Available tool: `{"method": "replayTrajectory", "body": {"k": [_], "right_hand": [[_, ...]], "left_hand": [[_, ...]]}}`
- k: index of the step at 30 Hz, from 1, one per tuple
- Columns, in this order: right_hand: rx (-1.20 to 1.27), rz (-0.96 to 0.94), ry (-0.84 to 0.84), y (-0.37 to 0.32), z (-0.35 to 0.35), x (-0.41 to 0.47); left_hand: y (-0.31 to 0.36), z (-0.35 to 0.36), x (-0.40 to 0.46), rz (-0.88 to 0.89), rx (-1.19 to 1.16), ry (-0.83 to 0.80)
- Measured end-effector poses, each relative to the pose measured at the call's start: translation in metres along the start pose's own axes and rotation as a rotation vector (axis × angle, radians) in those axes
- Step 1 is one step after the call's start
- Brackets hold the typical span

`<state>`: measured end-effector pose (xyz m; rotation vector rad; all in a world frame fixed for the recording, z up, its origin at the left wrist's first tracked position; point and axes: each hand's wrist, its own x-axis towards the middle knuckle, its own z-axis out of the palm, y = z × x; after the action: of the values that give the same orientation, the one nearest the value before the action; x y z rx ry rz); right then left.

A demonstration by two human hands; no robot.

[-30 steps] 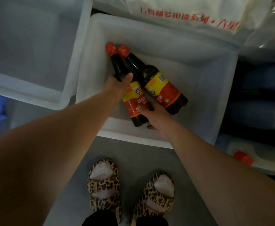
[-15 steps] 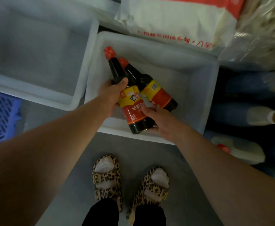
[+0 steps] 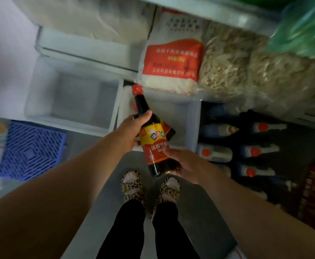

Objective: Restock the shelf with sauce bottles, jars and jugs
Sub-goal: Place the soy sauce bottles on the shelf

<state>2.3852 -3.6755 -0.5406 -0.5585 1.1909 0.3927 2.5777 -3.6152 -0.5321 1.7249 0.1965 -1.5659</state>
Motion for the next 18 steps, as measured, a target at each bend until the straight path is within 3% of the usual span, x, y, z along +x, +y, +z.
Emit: {"method": "replayTrajectory", "body": {"k": [9, 18], "right_hand": [[-0.126, -0.249, 0.077, -0.028, 0.041, -0.213], [-0.145, -0.732, 0.21, -0.111, 0.073, -0.383]], "left_hand": [[0.115, 0.03, -0.201, 0.152, 0.142, -0.17], [0.268, 0.072, -0.387, 0.533, 0.375, -0.259]]}}
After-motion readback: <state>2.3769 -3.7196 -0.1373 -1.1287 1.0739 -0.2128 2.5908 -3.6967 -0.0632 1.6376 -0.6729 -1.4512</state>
